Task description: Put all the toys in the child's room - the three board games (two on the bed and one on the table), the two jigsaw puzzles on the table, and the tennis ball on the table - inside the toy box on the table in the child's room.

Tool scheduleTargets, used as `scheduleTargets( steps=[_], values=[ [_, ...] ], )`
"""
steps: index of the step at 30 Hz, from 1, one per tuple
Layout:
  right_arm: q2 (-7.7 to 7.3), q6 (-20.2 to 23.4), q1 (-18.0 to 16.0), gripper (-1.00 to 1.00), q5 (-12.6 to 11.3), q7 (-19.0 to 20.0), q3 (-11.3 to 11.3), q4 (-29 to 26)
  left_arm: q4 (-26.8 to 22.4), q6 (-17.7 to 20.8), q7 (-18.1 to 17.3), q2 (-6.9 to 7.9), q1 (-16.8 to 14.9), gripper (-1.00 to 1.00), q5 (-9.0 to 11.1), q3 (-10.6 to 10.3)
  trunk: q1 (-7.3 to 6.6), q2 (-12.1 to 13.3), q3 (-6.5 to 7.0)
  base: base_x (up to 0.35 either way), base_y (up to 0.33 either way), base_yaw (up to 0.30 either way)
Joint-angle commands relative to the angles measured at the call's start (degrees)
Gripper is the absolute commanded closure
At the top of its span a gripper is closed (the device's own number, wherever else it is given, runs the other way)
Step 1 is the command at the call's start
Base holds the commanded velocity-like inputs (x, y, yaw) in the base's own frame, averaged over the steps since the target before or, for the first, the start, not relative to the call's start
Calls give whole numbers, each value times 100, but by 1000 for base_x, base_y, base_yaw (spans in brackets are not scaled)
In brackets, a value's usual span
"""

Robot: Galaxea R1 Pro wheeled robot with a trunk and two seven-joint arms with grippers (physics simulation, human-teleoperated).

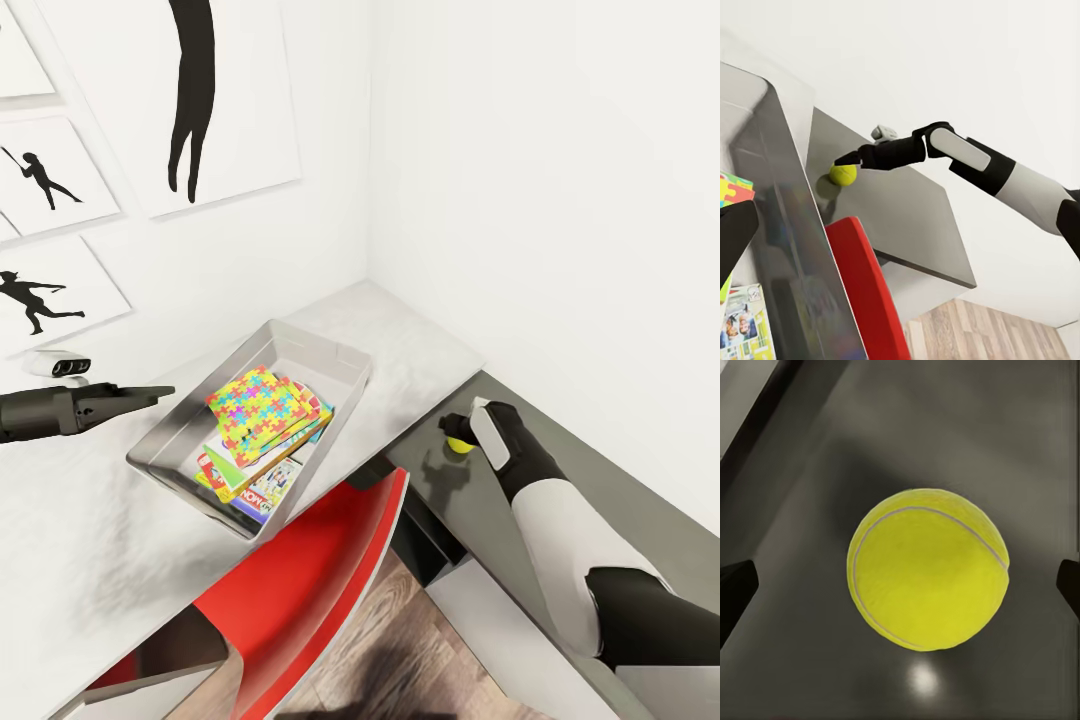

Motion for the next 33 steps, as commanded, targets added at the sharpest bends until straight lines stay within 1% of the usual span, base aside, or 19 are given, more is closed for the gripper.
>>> scheduleTargets(
  steps=[1,8,16,33],
  values=[
    [1,10,-4,-100,-61,-49,-16,-5,0,61,-23,1,-4,-100,-3,-2,3,-10,-9,0,0,0],
    [-10,1,-4,-100,-62,-49,-16,14,0,61,-23,0,-4,-100,-3,-2,3,-10,-9,0,0,0],
    [16,0,-4,-100,-62,-49,-16,17,0,61,-23,-4,-3,-100,-3,-2,3,-10,-10,0,0,0],
    [0,1,-6,-100,-62,-49,-16,17,0,61,-23,4,-4,-100,-3,-2,3,-10,-27,0,0,0]
  ],
)
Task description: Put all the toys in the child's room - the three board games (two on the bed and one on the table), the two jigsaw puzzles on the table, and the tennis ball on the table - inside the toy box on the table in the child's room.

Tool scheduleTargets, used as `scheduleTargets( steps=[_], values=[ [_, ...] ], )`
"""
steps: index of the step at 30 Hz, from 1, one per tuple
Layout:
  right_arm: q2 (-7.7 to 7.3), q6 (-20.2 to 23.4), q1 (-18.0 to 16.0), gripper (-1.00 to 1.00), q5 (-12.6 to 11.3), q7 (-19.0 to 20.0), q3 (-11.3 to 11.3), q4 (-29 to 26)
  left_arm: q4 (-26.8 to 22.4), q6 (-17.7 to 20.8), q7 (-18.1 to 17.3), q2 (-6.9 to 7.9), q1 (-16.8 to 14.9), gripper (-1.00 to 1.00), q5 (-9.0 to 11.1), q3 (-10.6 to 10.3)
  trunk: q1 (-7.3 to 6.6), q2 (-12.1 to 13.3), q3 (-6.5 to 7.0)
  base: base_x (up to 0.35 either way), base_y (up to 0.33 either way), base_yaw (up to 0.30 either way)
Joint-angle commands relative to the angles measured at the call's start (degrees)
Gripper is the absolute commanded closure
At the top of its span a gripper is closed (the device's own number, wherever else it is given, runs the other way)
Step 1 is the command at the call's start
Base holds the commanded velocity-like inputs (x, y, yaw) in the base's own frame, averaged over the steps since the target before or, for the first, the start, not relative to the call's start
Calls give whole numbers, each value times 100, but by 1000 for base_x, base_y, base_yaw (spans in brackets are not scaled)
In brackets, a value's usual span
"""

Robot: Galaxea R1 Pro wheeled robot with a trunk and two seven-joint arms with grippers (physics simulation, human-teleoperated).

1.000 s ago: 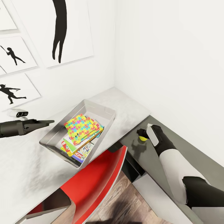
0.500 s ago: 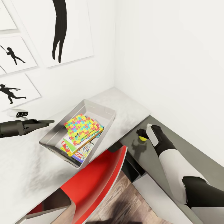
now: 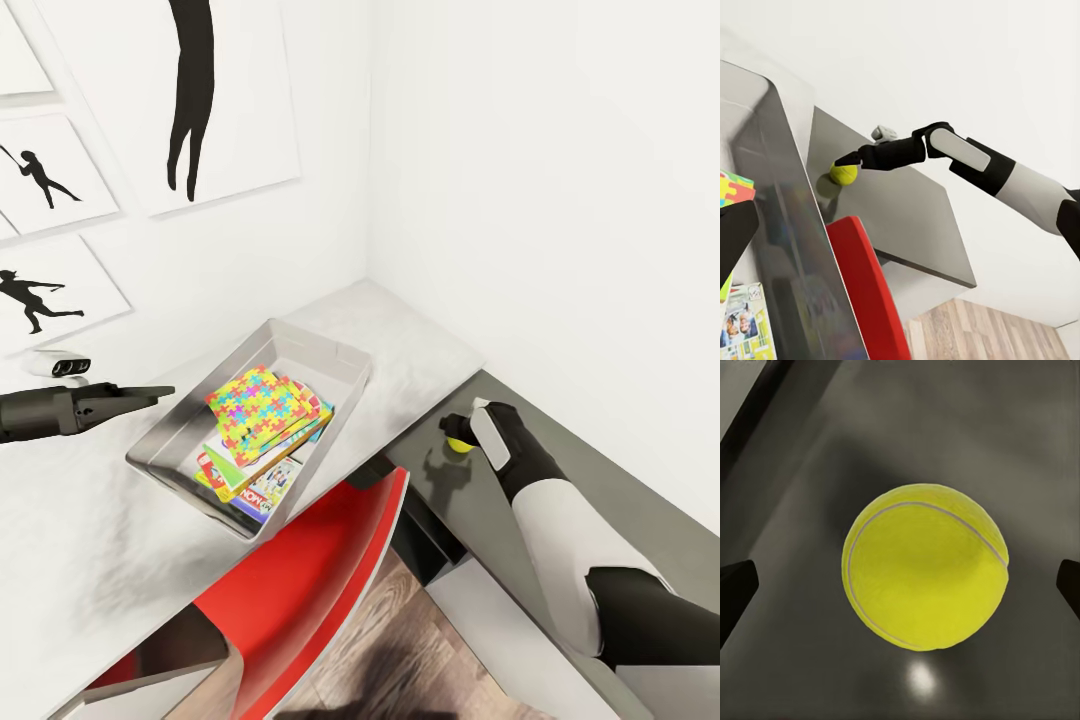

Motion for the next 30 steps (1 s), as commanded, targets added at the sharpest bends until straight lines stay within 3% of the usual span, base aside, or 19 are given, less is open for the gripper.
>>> scheduleTargets(
  steps=[1,30],
  values=[
    [-3,11,-6,-100,-61,-49,-16,-6,0,61,-23,1,-3,-100,-3,-2,3,-10,-9,0,0,0],
    [23,2,-7,-100,-61,-49,-16,3,0,61,-23,3,-4,-100,-3,-2,3,-10,-42,0,0,0]
  ],
)
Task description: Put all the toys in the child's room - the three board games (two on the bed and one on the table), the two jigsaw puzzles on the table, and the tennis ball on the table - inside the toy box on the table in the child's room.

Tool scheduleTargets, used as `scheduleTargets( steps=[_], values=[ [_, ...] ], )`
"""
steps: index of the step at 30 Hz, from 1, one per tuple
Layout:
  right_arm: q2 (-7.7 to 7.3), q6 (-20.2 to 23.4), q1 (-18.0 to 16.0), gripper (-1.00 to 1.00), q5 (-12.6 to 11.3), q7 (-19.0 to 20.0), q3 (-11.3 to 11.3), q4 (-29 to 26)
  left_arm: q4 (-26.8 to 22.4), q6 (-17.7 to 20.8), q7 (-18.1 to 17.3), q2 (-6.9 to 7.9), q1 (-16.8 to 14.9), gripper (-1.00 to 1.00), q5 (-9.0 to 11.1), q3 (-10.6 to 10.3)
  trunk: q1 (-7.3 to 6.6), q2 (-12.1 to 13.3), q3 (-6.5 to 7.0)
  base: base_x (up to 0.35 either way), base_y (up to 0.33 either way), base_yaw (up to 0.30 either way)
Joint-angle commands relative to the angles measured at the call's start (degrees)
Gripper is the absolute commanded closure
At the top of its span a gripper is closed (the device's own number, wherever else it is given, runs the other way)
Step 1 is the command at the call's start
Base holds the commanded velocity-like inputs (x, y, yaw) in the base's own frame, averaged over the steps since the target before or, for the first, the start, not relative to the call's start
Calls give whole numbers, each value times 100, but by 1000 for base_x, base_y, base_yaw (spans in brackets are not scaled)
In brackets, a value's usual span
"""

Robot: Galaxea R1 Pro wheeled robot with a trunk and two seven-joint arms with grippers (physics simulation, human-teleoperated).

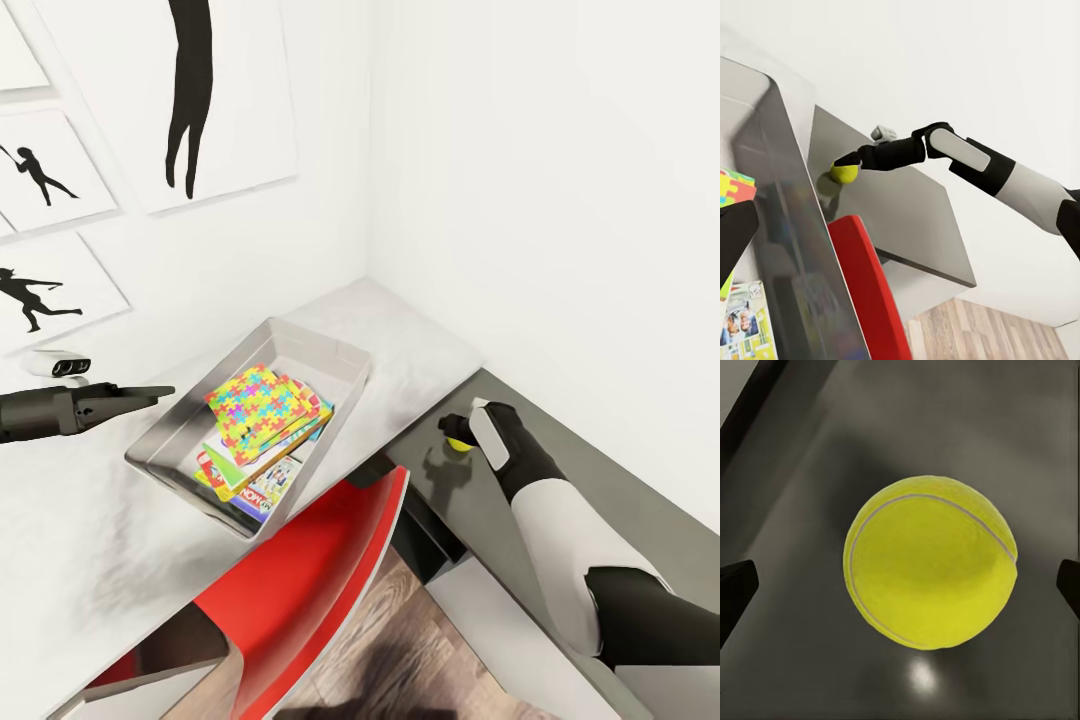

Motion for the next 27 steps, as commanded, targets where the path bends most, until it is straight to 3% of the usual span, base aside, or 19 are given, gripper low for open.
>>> scheduleTargets(
  steps=[1,27],
  values=[
    [-2,11,-3,-100,-61,-49,-16,-5,0,61,-23,3,-3,-100,-3,-2,3,-10,-10,0,0,0],
    [-3,3,-7,-100,-52,-49,-16,1,-17,65,-23,3,-2,-100,-2,0,3,-10,-76,0,0,0]
  ],
)
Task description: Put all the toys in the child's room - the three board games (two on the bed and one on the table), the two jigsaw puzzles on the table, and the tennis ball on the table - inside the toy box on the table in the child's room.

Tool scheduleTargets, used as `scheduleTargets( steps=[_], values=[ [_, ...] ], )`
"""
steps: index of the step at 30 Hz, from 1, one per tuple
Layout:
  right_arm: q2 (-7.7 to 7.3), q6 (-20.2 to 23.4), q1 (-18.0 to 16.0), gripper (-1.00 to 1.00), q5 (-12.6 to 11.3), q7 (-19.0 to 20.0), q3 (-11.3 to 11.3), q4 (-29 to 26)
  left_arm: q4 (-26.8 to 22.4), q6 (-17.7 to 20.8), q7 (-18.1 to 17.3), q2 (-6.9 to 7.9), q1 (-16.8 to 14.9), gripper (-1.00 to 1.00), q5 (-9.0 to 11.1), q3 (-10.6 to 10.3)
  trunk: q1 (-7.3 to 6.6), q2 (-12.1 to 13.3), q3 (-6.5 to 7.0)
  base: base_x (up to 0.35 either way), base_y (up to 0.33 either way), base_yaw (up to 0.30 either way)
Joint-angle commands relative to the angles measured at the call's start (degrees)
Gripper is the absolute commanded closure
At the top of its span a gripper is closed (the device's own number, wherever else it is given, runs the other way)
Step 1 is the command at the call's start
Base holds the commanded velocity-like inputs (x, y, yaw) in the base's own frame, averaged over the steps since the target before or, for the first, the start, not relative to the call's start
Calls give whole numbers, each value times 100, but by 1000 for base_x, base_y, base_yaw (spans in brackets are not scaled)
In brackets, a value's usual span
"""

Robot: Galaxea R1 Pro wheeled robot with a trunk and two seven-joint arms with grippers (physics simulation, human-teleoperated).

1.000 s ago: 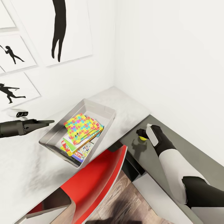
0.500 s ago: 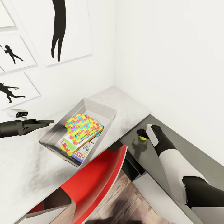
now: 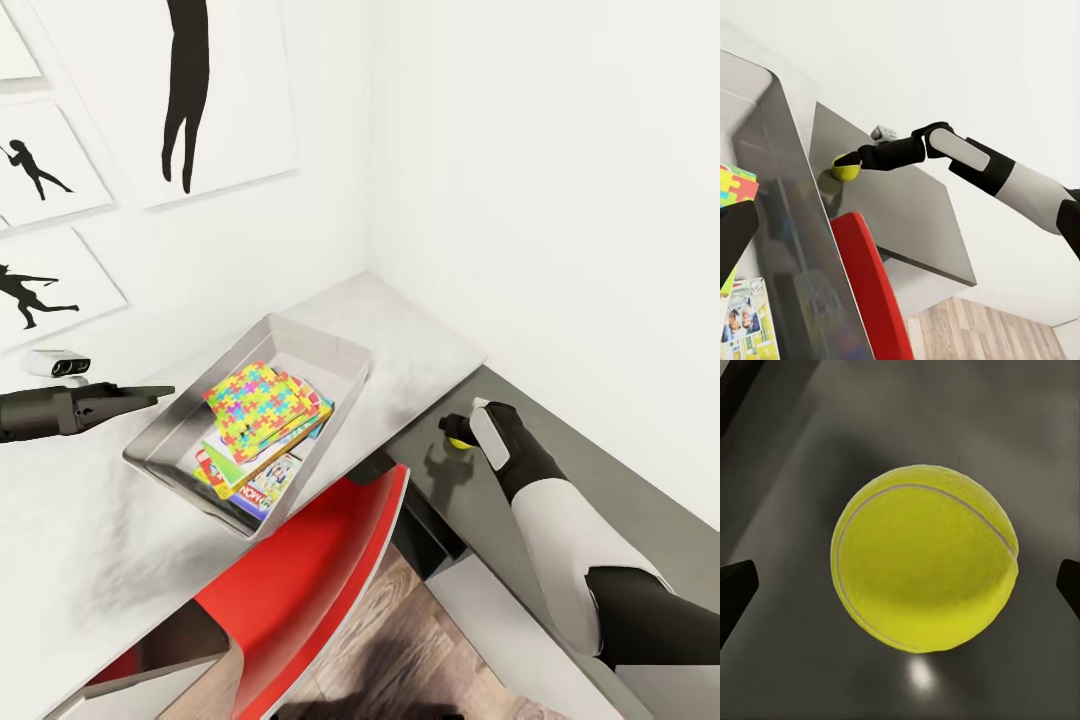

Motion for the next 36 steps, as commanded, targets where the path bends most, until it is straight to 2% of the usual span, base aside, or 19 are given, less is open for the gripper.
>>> scheduleTargets(
  steps=[1,14,36],
  values=[
    [3,10,-3,-100,-60,-49,-16,-7,0,59,-23,3,-4,-100,-3,1,3,-10,-9,0,0,0],
    [-21,10,-3,-100,-60,-49,-16,-15,-12,65,-23,3,-4,-100,2,3,3,-10,-40,0,0,0],
    [-26,7,-3,-100,-60,-49,-16,-38,-18,65,-23,90,-4,-100,5,6,3,-10,-54,0,0,0]
  ],
)
